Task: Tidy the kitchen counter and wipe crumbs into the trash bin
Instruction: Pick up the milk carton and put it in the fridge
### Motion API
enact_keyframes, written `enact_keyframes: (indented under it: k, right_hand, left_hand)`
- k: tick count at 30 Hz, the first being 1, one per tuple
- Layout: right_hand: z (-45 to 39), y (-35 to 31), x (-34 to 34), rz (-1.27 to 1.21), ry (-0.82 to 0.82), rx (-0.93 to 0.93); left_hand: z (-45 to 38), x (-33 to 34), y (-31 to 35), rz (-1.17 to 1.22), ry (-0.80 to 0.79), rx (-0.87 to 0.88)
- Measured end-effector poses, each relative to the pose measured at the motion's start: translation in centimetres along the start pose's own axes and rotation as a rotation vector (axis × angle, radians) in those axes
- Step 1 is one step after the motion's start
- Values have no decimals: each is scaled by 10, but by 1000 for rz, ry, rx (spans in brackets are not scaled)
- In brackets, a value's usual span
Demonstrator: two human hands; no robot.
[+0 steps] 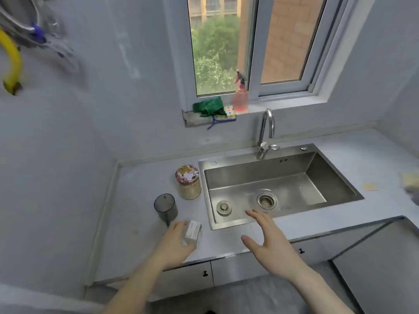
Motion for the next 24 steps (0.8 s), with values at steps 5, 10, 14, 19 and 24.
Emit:
enact_keyframes:
  k: [5, 10, 14, 19, 24]
  right_hand:
    - [-21, 6, 31, -27, 2, 106]
    - [-18, 18, 46, -3, 73, 202]
    - [-7, 24, 53, 3, 113, 266]
    - [14, 28, 45, -28, 195, 340]
    - [54, 33, 24, -24, 279, 391]
  left_hand:
    - [-44, 18, -14, -82, -163, -4]
    - [-73, 48, -20, -164, -257, 1]
    - [-82, 57, -21, -151, -212, -9]
    - [-81, 53, -30, -214, -185, 37]
    - [-76, 45, -2, -179, -194, 126]
Point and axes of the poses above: each hand's wrist, its own z-axis away from the middle knuckle, its own x-axis out of the palm, y = z × x, the point moved 9 cm from there along -z, towards the middle knuckle, and after that the axes turned 1 degree about -y, right-handed, at the moved point
